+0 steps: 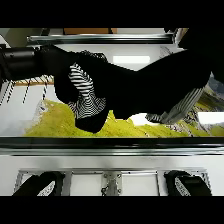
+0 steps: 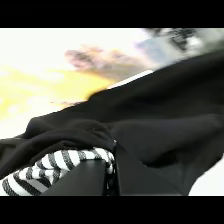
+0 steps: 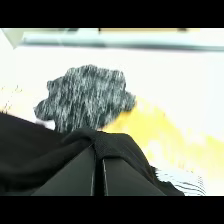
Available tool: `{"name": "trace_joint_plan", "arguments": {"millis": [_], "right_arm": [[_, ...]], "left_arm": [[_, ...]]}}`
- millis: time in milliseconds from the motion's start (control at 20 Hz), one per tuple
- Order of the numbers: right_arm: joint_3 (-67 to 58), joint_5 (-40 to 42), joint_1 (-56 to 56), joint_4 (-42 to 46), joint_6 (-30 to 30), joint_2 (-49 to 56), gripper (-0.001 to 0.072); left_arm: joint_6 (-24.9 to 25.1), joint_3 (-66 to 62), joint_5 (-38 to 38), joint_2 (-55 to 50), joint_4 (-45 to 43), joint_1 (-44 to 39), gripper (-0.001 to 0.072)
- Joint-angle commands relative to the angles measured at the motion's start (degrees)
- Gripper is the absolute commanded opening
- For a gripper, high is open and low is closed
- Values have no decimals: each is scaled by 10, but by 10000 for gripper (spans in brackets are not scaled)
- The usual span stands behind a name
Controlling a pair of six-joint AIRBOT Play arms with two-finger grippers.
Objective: Fold the clothes and pants, and hang the long-sleeved shirts on hangers.
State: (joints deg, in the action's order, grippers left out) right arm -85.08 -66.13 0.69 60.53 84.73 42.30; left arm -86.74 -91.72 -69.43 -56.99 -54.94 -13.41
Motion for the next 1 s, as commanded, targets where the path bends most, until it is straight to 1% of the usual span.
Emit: {"name": "trace_joint_plan", "arguments": {"millis": [0, 100, 150, 200, 250, 300, 400, 450, 500, 550, 600, 650, 700, 800, 850, 950], "right_arm": [[73, -55, -1, 12, 37, -14, 19], [158, -45, 0, 40, 64, -9, 19], [196, -29, 0, 55, 76, 0, 19], [232, 2, 0, 68, 80, 14, 19], [253, 34, 0, 80, 85, 33, 19], [261, 62, 0, 96, 87, 61, 20], [257, 106, 0, 115, 87, 116, 21], [254, 125, 0, 117, 87, 138, 34], [250, 143, 1, 118, 87, 158, 159], [246, 160, 1, 119, 80, 174, 391], [242, 174, 1, 119, 68, 184, 542], [236, 184, 1, 119, 36, 188, 543], [230, 185, 1, 119, 4, 187, 543], [226, 174, 1, 120, -42, 167, 543], [226, 158, 1, 120, -57, 151, 541], [228, 120, 0, 134, -61, 116, 537]], "left_arm": [[-44, 76, -2, -5, -96, -25, 13], [-43, 154, 0, -40, -95, -25, 13], [-41, 181, 8, -65, -96, -25, 50], [-42, 200, 19, -93, -93, -21, 384], [-42, 207, 26, -127, -85, -15, 698], [-42, 202, 25, -160, -65, -1, 713], [-42, 175, 9, -205, -25, 31, 713], [-42, 162, 0, -216, -12, 44, 713], [-41, 151, -4, -218, -8, 52, 713], [-40, 144, -8, -214, -11, 56, 713], [-37, 144, -9, -207, -11, 55, 713], [-31, 144, -12, -198, -15, 52, 713], [-31, 144, -16, -189, -37, 42, 713], [-34, 144, -26, -172, -103, 9, 713], [-38, 144, -33, -164, -134, -15, 713], [-42, 144, -37, -151, -181, -72, 713]]}}
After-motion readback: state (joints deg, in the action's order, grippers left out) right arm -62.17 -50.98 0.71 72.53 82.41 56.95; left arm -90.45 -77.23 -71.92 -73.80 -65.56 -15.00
